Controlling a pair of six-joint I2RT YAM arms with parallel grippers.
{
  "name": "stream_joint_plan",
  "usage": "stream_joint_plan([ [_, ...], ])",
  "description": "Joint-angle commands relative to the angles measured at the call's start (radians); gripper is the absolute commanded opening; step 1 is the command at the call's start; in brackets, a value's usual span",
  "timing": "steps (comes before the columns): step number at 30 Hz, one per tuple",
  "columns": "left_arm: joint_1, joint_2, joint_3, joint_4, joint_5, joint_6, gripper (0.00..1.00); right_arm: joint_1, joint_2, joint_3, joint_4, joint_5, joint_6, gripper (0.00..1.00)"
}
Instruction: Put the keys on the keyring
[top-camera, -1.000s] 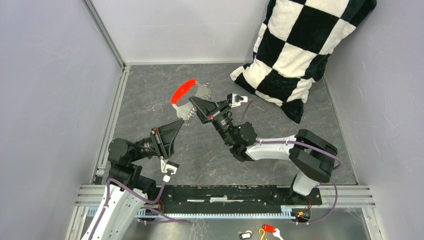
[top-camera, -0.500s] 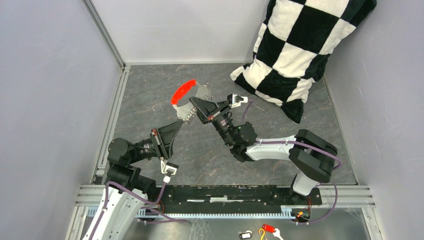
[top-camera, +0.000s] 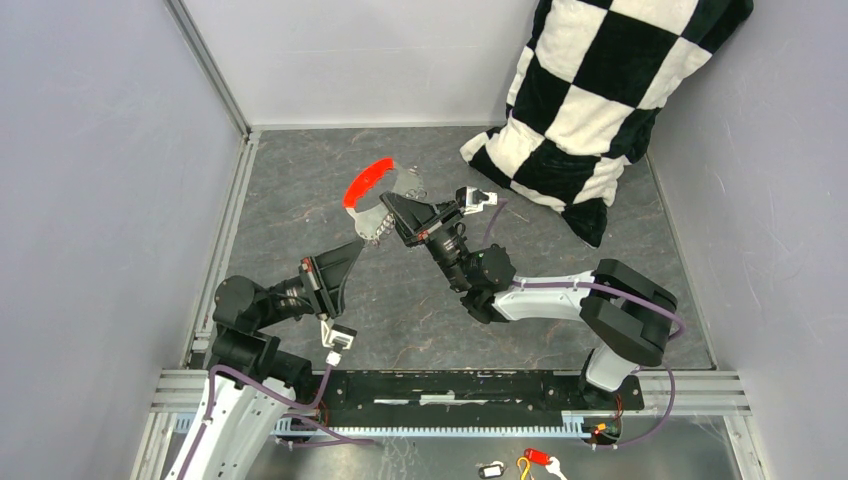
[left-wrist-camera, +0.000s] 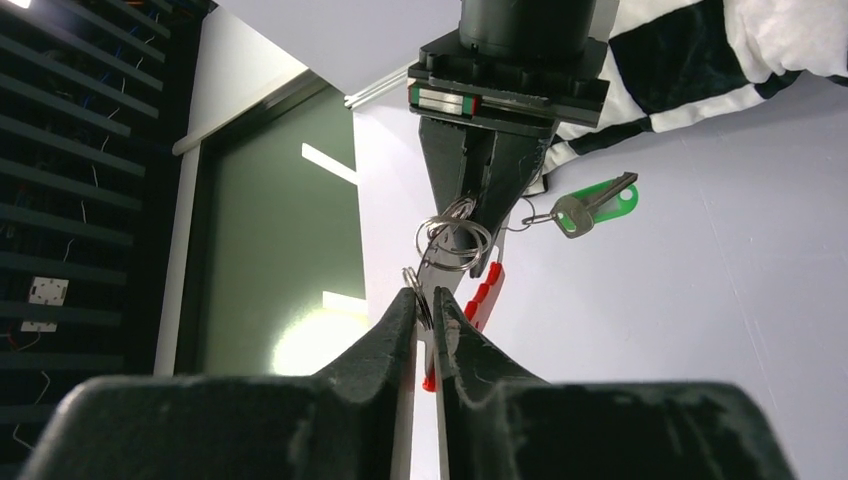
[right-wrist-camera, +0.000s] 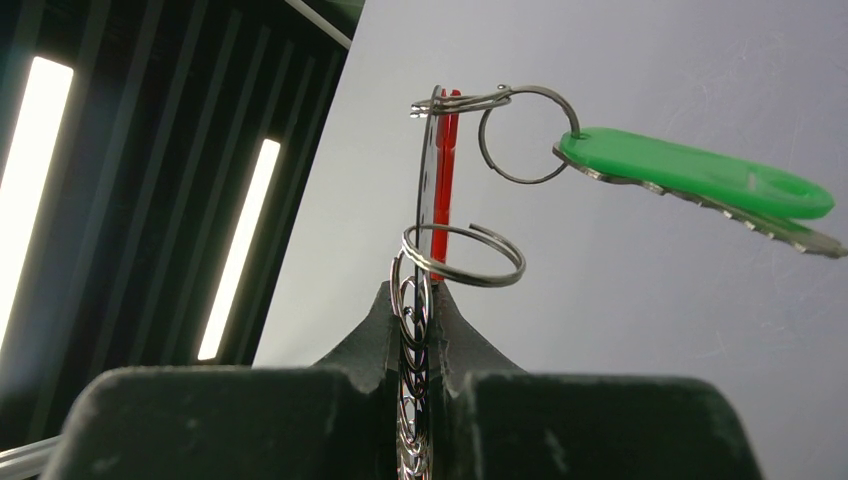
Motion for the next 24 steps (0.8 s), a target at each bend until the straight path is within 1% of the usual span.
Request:
stream_joint_plan([
  [1, -0.003, -0.010, 0.047, 0.004, -0.008, -0.013, 0.13, -0.001, -0.038, -0.001, 0.130, -0.006, 0.005, 0.01],
  [3, -0.003, -0.011, 0.052, 0.009, 0.003, -0.055, 0.05, -0.001, -0.034, 0.005, 0.130, -0.016, 0.005, 0.01],
  [4, -0.003, -0.011, 0.054, 0.018, 0.009, -0.076, 0.03, -0.002, -0.033, 0.008, 0.125, -0.021, 0.005, 0.01],
  [6, -0.003, -0.011, 0.057, 0.023, 0.020, -0.098, 0.02, 0.000, -0.030, 0.014, 0.119, -0.029, 0.004, 0.01],
  [8, -0.003, -0.013, 0.058, 0.018, 0.027, -0.114, 0.02, 0.001, -0.027, 0.016, 0.113, -0.038, 0.004, 0.05],
  [10, -0.003, -0.010, 0.069, 0.006, 0.031, -0.143, 0.02, 0.000, -0.029, 0.009, 0.104, -0.048, 0.004, 0.10],
  [13, -0.003, 0.016, 0.143, -0.143, 0.035, -0.216, 0.02, -0.002, -0.045, -0.029, 0.080, -0.076, 0.013, 0.25],
  [15, -0.003, 0.058, 0.217, -0.236, 0.031, -0.341, 0.02, -0.016, -0.067, -0.071, 0.043, -0.124, 0.022, 0.35],
  [17, -0.002, 0.115, 0.284, -0.255, -0.004, -0.588, 0.02, -0.033, -0.105, -0.135, 0.006, -0.191, 0.028, 0.46],
  [19, -0.003, 0.194, 0.352, -0.281, -0.040, -0.864, 0.02, -0.053, -0.155, -0.216, -0.057, -0.266, 0.018, 0.53],
  [22, -0.003, 0.261, 0.410, -0.350, -0.027, -1.074, 0.02, -0.084, -0.264, -0.345, -0.187, -0.381, -0.063, 0.62],
  [24, -0.003, 0.268, 0.396, -0.351, 0.013, -1.184, 0.02, -0.110, -0.362, -0.387, -0.326, -0.463, -0.180, 0.68],
])
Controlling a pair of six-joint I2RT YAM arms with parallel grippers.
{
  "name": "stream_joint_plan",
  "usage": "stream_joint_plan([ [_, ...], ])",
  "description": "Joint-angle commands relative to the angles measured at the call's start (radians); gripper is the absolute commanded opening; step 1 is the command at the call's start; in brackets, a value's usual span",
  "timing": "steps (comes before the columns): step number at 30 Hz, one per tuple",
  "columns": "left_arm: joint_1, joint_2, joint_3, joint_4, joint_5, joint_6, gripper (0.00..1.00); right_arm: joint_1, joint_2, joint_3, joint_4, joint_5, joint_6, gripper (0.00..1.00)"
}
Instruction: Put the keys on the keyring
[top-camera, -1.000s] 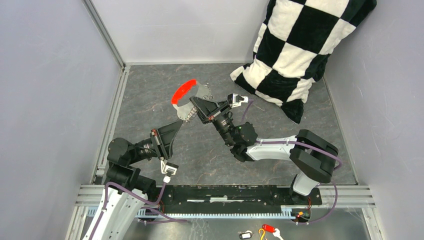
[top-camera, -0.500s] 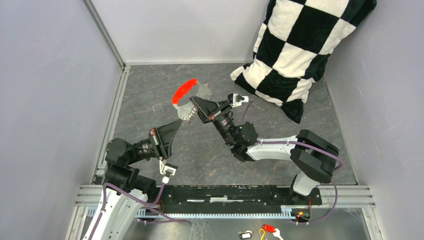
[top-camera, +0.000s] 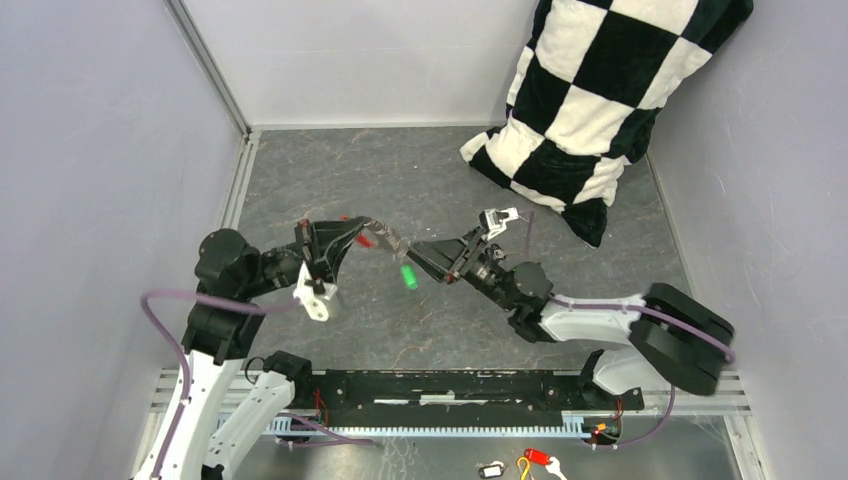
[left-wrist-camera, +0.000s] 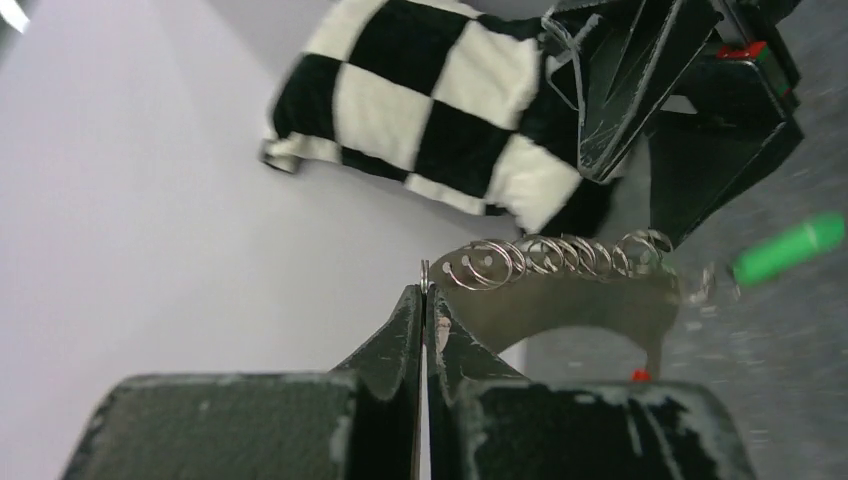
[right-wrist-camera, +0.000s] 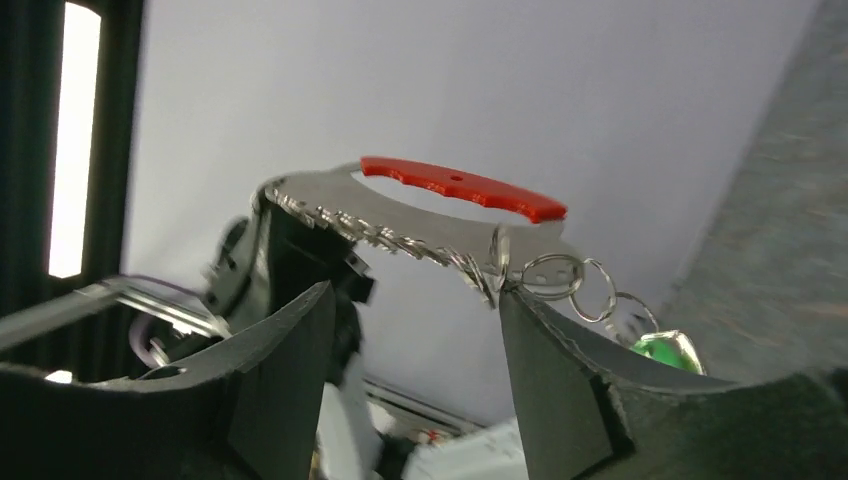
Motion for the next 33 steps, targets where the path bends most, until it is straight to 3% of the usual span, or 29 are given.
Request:
stream_joint_plan([
  [1, -0.001, 0.037, 0.008, -0.074, 0.043, -0.490, 0.02, -0.052, -0.197, -0.075, -0.277, -0.239, -0.240, 0.70],
  [6, -0.001, 0.075, 0.028, -0.096, 0.131, -0.719, 0.02, -0.073, -0.386, 0.053, -0.878, -0.448, -0.770, 0.78],
  [8, -0.002, 0.102, 0.048, -0.113, 0.187, -0.789, 0.02, -0.073, -0.440, 0.138, -1.104, -0.445, -0.994, 0.79],
  [12, -0.001, 0.119, 0.050, -0.067, 0.311, -0.955, 0.02, -0.072, -0.482, 0.299, -1.285, -0.393, -1.327, 0.78],
  [17, -0.001, 0.119, 0.034, 0.014, 0.450, -1.102, 0.02, -0.072, -0.463, 0.398, -1.226, -0.462, -1.540, 0.71],
  [22, -0.001, 0.122, 0.045, 0.015, 0.525, -1.115, 0.02, -0.071, -0.444, 0.432, -1.129, -0.601, -1.605, 0.63],
  [33, -0.002, 0.148, 0.085, 0.015, 0.562, -1.044, 0.02, -0.060, -0.432, 0.329, -0.733, -0.747, -1.372, 0.54],
])
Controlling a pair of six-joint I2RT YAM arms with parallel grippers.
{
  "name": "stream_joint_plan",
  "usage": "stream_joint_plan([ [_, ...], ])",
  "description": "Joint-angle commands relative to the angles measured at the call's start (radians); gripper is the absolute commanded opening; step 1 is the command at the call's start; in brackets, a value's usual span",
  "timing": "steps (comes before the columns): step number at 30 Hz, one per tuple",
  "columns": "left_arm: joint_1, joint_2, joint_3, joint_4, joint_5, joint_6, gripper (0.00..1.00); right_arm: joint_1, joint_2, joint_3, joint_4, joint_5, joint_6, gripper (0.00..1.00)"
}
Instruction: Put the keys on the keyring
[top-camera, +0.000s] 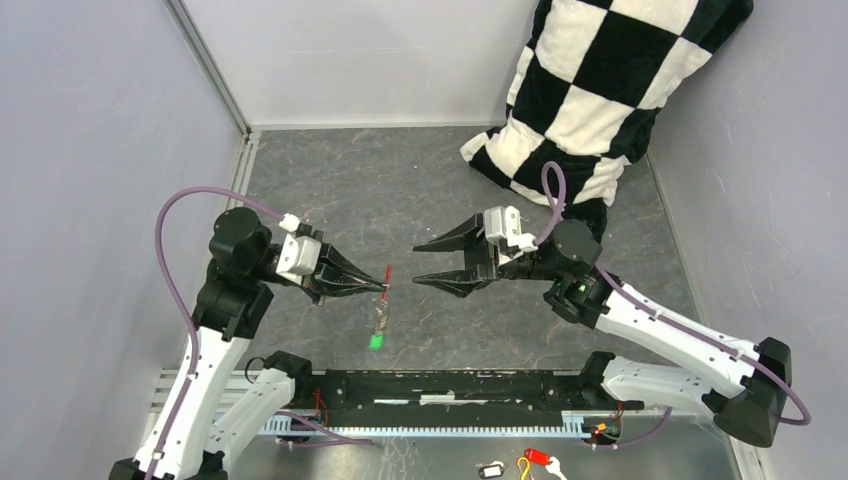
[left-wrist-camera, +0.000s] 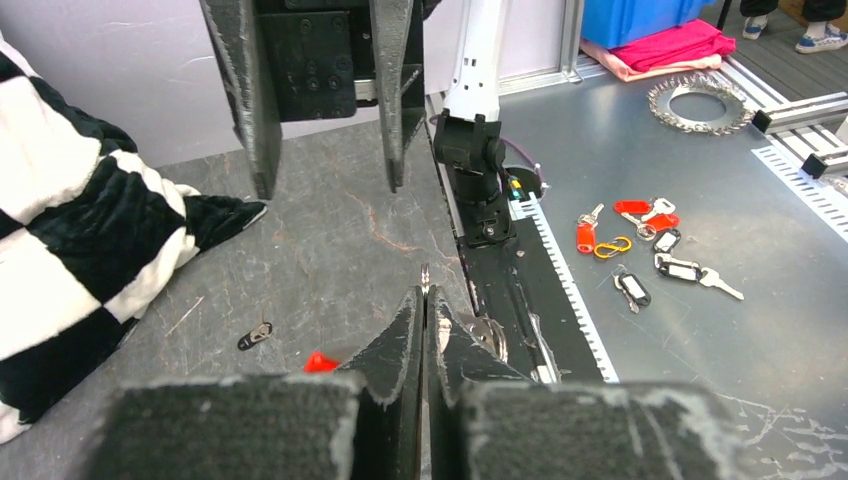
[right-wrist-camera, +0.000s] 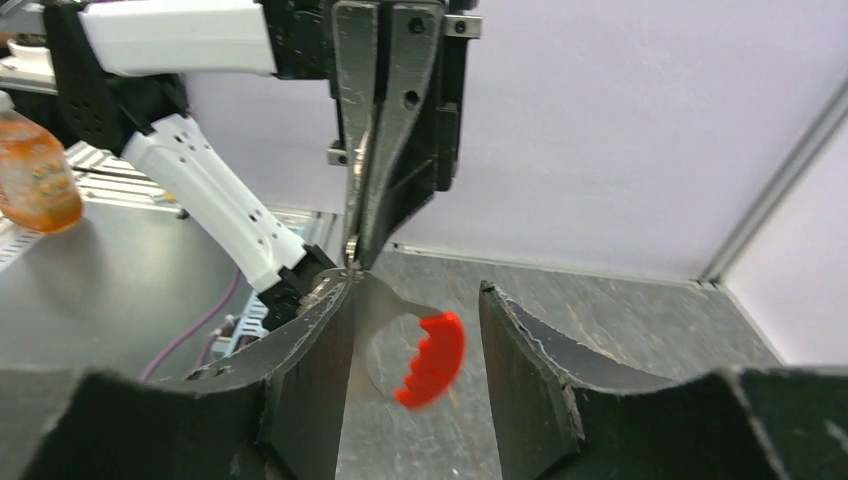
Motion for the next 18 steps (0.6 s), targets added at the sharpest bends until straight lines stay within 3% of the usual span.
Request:
stream_joint_plan([
  [1, -0.002, 0.013, 0.051, 0.034, 0.026, 0.013, 0.02, 0.019, 0.004, -0.036, 0.195, -0.064, 0.088, 0.53],
  [18, -0.002, 0.032, 0.073, 0.040, -0.035, 0.017, 0.02, 0.097, 0.094, -0.008, 0.191, 0.027, 0.110, 0.31],
])
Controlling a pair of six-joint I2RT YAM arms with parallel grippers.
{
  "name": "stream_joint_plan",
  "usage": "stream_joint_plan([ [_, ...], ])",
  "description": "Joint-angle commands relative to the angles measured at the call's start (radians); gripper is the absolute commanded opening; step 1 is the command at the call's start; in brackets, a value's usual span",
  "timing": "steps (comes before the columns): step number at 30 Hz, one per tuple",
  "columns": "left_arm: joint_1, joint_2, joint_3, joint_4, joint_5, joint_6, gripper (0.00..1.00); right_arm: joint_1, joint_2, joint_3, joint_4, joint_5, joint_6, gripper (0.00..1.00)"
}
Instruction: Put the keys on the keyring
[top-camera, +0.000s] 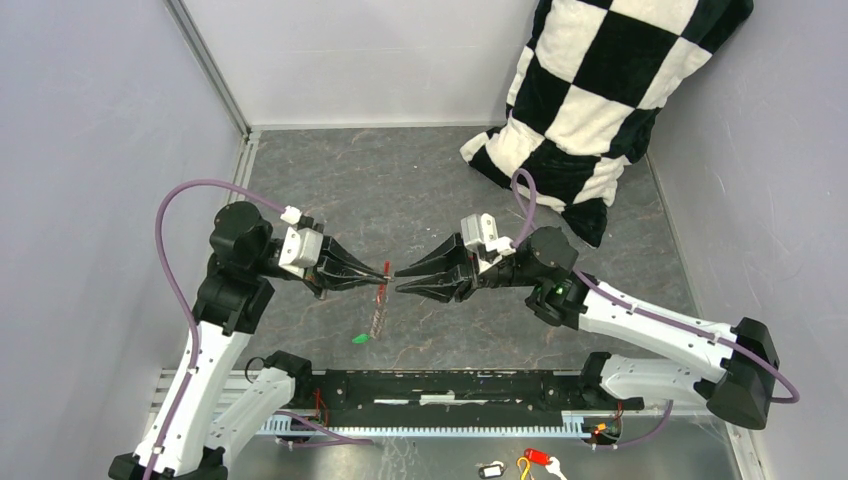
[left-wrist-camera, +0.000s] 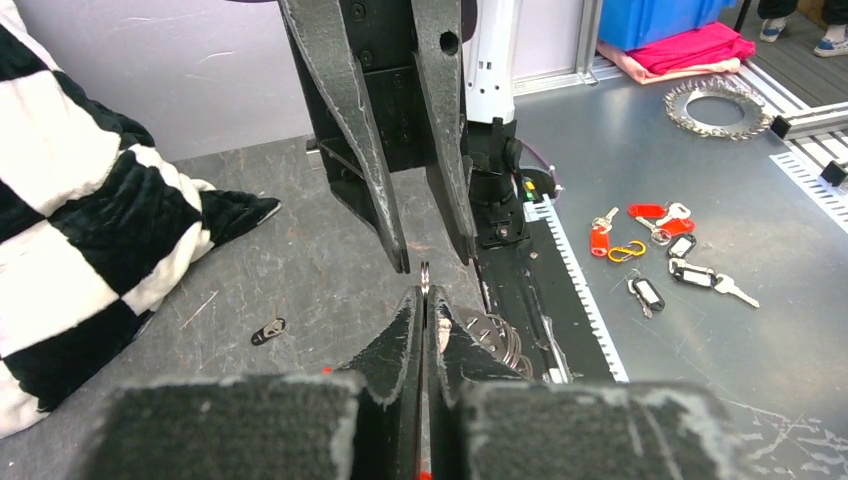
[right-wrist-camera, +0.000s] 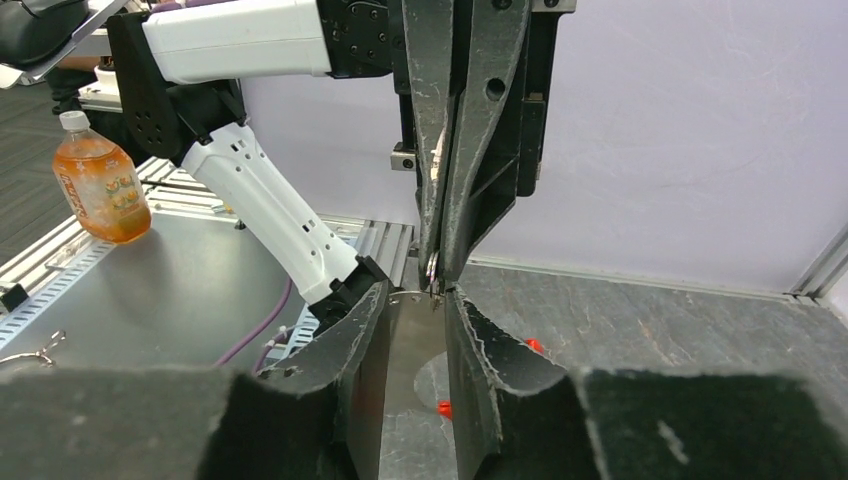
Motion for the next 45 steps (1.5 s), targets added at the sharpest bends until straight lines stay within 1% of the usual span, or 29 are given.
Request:
stream_joint_plan([
  [1, -0.001, -0.002, 0.044, 0.036, -0.015, 0.017, 0.02, 0.016, 0.010, 0.027, 0.028, 0.050, 0.008, 0.31],
  [4, -0.002, -0.005, 0.043, 0.037, -0.021, 0.018, 0.02, 0.023, 0.011, 0.029, 0.027, 0.071, 0.008, 0.29],
  [7, -0.002, -0.008, 0.038, 0.045, -0.027, 0.010, 0.02, 0.029, 0.017, 0.037, 0.019, 0.098, 0.006, 0.24],
  [10, -0.002, -0.012, 0.032, 0.066, -0.028, -0.003, 0.02, 0.034, 0.030, 0.046, 0.010, 0.120, 0.010, 0.16],
  [12, -0.002, -0.013, 0.032, 0.066, -0.031, -0.006, 0.02, 0.039, 0.041, 0.055, 0.005, 0.126, 0.011, 0.08],
  [13, -0.002, -0.015, 0.032, 0.066, -0.031, -0.008, 0.02, 0.039, 0.043, 0.060, 0.000, 0.130, 0.011, 0.02],
  [16, -0.002, -0.019, 0.028, 0.065, -0.038, -0.019, 0.02, 0.040, 0.045, 0.083, -0.066, 0.158, -0.012, 0.01],
  [17, -0.002, -0.022, 0.025, 0.064, -0.047, -0.022, 0.05, 0.039, 0.038, 0.095, -0.093, 0.165, -0.026, 0.01],
  [19, -0.002, -0.029, 0.028, 0.034, -0.064, -0.006, 0.29, 0.039, 0.025, 0.117, -0.158, 0.175, -0.055, 0.01],
  [20, -0.002, -0.032, 0.034, 0.018, -0.072, 0.006, 0.38, 0.040, 0.018, 0.131, -0.197, 0.179, -0.072, 0.01],
  [22, -0.002, -0.039, 0.038, 0.001, -0.079, 0.012, 0.44, 0.040, 0.002, 0.151, -0.261, 0.183, -0.094, 0.01],
  [25, -0.002, -0.048, 0.041, 0.001, -0.080, 0.001, 0.49, 0.040, -0.007, 0.193, -0.371, 0.178, -0.125, 0.01],
  [28, -0.001, -0.057, 0.044, -0.011, -0.077, 0.006, 0.49, 0.039, 0.002, 0.258, -0.488, 0.168, -0.137, 0.01],
  [29, -0.002, -0.061, 0.046, -0.026, -0.078, 0.021, 0.47, 0.040, 0.006, 0.274, -0.517, 0.166, -0.160, 0.00],
  [33, -0.002, -0.073, 0.048, -0.071, -0.112, 0.079, 0.34, 0.040, 0.021, 0.343, -0.632, 0.161, -0.182, 0.01],
  [35, -0.002, -0.074, 0.042, -0.073, -0.144, 0.096, 0.32, 0.040, 0.039, 0.386, -0.696, 0.159, -0.197, 0.01],
  [45, -0.002, -0.057, 0.039, -0.070, -0.162, 0.126, 0.29, 0.040, 0.133, 0.568, -0.960, 0.178, -0.251, 0.01],
])
